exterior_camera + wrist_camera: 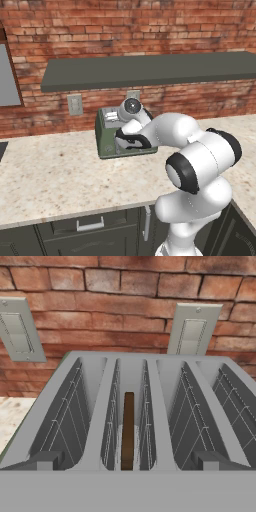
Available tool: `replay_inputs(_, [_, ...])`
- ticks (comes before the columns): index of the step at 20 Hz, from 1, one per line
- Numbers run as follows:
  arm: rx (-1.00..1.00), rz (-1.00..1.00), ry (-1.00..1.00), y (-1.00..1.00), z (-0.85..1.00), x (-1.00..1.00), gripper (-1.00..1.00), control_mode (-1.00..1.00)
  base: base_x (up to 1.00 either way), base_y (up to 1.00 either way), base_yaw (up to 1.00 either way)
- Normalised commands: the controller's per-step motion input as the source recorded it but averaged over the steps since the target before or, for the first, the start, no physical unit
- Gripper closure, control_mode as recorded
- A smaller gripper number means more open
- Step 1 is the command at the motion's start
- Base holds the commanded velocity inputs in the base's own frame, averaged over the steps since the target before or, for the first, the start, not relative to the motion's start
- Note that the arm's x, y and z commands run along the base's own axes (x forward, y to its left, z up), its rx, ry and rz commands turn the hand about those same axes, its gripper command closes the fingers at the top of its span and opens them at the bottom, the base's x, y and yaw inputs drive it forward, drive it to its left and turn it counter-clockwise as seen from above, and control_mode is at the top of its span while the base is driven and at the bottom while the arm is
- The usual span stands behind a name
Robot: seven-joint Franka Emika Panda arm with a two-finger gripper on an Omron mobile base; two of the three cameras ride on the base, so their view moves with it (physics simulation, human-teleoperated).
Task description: Start the toaster. Once the lever pops up, take the bread to the plate on the dining counter.
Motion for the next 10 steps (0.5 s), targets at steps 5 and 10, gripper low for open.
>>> replay_inputs(5, [0.00,0.00,0.00,0.00,0.00,0.00,-1.00,-1.00,0.00,0.00,0.00])
replay_inputs(10, [0.00,0.00,0.00,0.00,0.00,0.00,-1.00,-1.00,0.00,0.00,0.00])
